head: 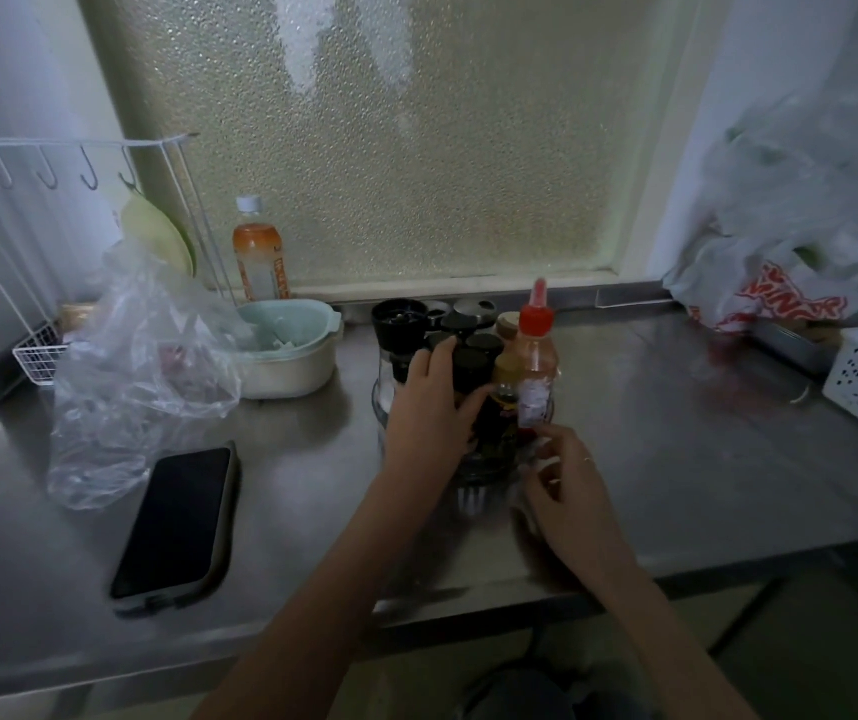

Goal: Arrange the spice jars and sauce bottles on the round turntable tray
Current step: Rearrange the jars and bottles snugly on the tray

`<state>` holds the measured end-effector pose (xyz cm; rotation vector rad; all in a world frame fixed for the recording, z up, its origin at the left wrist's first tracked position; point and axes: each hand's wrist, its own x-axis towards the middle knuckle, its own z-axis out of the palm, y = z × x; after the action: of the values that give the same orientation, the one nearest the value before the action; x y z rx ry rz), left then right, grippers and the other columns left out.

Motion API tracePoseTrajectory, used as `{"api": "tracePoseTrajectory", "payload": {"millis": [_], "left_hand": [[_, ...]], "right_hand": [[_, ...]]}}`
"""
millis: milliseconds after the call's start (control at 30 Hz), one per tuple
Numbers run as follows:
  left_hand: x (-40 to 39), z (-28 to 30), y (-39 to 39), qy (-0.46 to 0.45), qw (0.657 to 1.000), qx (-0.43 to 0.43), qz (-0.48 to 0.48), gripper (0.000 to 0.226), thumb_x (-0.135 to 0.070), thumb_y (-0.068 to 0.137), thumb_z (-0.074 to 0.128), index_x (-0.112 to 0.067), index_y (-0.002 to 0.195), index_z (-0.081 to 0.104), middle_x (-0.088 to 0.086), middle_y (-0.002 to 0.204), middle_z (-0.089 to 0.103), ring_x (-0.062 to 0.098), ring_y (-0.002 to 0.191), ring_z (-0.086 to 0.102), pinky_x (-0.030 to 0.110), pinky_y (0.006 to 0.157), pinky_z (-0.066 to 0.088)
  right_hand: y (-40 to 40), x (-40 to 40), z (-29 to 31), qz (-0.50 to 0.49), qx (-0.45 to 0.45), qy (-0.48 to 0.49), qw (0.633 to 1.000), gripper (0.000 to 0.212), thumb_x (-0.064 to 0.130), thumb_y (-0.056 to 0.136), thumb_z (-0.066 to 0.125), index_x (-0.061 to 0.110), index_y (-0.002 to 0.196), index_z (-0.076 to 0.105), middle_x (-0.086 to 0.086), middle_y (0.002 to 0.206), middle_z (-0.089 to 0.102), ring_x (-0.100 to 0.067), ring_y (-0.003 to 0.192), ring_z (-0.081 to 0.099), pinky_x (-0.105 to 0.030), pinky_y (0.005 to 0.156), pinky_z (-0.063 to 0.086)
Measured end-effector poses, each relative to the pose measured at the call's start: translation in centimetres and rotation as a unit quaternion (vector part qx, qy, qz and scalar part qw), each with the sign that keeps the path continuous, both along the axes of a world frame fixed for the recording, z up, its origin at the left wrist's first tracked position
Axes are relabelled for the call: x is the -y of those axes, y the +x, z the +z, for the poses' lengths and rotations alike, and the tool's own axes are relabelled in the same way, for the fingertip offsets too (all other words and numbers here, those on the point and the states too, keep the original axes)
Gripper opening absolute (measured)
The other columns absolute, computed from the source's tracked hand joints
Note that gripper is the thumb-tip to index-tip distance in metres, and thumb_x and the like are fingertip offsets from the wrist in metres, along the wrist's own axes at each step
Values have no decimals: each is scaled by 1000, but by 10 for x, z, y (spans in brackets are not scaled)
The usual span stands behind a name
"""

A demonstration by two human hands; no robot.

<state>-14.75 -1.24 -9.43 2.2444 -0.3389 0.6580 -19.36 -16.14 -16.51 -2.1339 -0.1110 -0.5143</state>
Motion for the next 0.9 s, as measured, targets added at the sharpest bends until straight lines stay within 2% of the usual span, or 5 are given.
{"api": "tracePoseTrajectory", "payload": {"millis": [167, 367, 467, 633, 900], "left_hand": [[-30, -27, -24, -100, 993, 43, 52, 38, -21, 81, 69, -14, 112, 47, -1, 104, 49, 15, 81, 57, 31, 68, 49], [-56, -43, 7, -57, 996, -33, 64, 24, -16, 78, 72, -6, 89, 53, 7, 87, 61, 24, 83, 57, 35, 69, 44], [-57, -39, 17, -60, 997, -28, 50, 21, -11, 74, 74, -5, 80, 54, 5, 77, 63, 25, 74, 59, 36, 68, 46], [-64, -45, 18, -75, 996, -56, -11, 25, -21, 72, 79, -12, 88, 62, -5, 81, 66, 8, 76, 61, 14, 69, 44], [-56, -45, 12, -131, 987, -65, -70, 24, -16, 66, 82, -16, 83, 64, -12, 74, 66, -4, 69, 62, 8, 67, 46]], "right_hand": [[-1, -1, 9, -43, 67, 14, 997, 17, 15, 87, 61, 19, 102, 53, 4, 88, 55, -11, 81, 56, -14, 68, 43], [25, -18, 13, -66, 69, -20, 995, 23, 29, 82, 68, 19, 93, 49, -3, 86, 60, -22, 80, 58, -33, 68, 50], [27, -25, 9, -80, 66, 43, 994, 20, 23, 84, 66, 21, 93, 48, 3, 83, 60, -15, 78, 59, -14, 65, 45], [30, -27, 6, -82, 54, 80, 992, 18, 26, 86, 65, 18, 97, 54, 3, 85, 62, -11, 79, 58, -13, 65, 41], [36, -25, 2, -116, 62, 96, 987, 11, 20, 87, 63, 16, 93, 56, 8, 80, 59, -10, 74, 55, -7, 61, 38]]}}
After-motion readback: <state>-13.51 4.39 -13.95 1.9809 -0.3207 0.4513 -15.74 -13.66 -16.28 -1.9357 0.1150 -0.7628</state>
